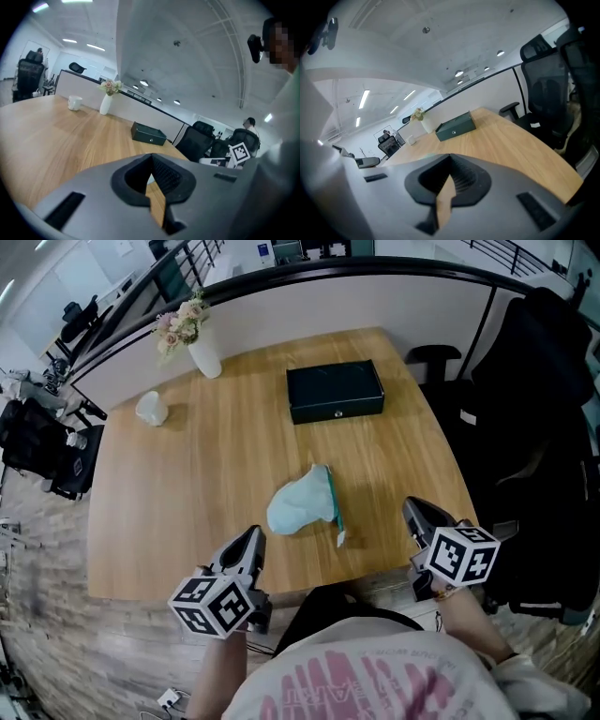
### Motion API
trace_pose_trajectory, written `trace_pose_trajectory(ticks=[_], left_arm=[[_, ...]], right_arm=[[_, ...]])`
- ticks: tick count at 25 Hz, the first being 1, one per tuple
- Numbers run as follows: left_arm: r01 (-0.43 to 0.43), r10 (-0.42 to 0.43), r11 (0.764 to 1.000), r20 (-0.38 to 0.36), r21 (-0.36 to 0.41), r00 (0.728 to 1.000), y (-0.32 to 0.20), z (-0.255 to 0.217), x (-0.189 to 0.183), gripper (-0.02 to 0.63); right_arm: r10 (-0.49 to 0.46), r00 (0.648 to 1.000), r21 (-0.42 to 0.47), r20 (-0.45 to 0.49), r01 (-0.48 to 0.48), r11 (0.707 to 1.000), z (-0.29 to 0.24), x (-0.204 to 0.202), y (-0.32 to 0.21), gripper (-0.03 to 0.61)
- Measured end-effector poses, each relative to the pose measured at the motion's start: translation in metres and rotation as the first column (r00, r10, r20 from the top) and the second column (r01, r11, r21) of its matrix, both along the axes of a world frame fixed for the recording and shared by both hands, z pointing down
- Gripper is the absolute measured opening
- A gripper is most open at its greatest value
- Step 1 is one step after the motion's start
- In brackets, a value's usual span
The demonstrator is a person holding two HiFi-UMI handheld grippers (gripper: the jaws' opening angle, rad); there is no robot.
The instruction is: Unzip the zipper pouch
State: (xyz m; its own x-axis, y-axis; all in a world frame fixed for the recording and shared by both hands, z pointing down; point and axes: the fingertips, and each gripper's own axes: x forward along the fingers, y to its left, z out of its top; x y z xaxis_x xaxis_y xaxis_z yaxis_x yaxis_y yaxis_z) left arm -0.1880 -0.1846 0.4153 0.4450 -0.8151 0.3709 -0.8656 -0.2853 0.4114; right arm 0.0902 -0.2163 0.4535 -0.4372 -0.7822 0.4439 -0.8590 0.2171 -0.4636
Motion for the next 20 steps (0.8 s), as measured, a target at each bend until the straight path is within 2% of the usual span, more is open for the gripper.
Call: trace_pose_trajectory(ticks=[2, 7, 11, 15, 17, 19, 20], left_arm=[[-0.073, 0.075, 0.997, 0.057, -0.03, 0.996, -0.016, 0.009, 0.008, 0.003], [-0.249, 0.254, 0.965, 0.065, -0.081, 0.965, -0.063, 0.014, 0.032, 0.003], [-0.358, 0.372, 0.922, 0.084, -0.145, 0.924, -0.105, 0.027, 0.055, 0.005], [-0.426, 0.443, 0.889, 0.073, -0.168, 0.894, -0.137, 0.039, 0.073, 0.016], [-0.466, 0.481, 0.863, 0.032, -0.194, 0.876, -0.147, 0.047, 0.084, 0.052], [-0.506, 0.523, 0.829, 0.011, -0.238, 0.852, -0.155, 0.059, 0.094, 0.129], [-0.523, 0.545, 0.81, 0.013, -0.265, 0.838, -0.159, 0.067, 0.098, 0.135]], right_arm=[[0.022, 1.0, -0.029, 0.012, -0.022, 0.999, 0.011, 0.008, 0.0, -0.003], [0.093, 0.995, -0.079, 0.039, -0.09, 0.993, 0.03, 0.032, 0.0, -0.003], [0.153, 0.987, -0.082, 0.05, -0.149, 0.985, 0.034, 0.053, -0.012, -0.003], [0.185, 0.982, -0.075, 0.039, -0.182, 0.981, 0.031, 0.07, -0.026, -0.003], [0.202, 0.979, -0.074, 0.032, -0.2, 0.977, 0.03, 0.081, -0.032, -0.003], [0.222, 0.975, -0.081, 0.028, -0.219, 0.972, 0.031, 0.089, -0.039, -0.003], [0.228, 0.973, -0.086, 0.028, -0.225, 0.971, 0.032, 0.091, -0.042, -0.003]])
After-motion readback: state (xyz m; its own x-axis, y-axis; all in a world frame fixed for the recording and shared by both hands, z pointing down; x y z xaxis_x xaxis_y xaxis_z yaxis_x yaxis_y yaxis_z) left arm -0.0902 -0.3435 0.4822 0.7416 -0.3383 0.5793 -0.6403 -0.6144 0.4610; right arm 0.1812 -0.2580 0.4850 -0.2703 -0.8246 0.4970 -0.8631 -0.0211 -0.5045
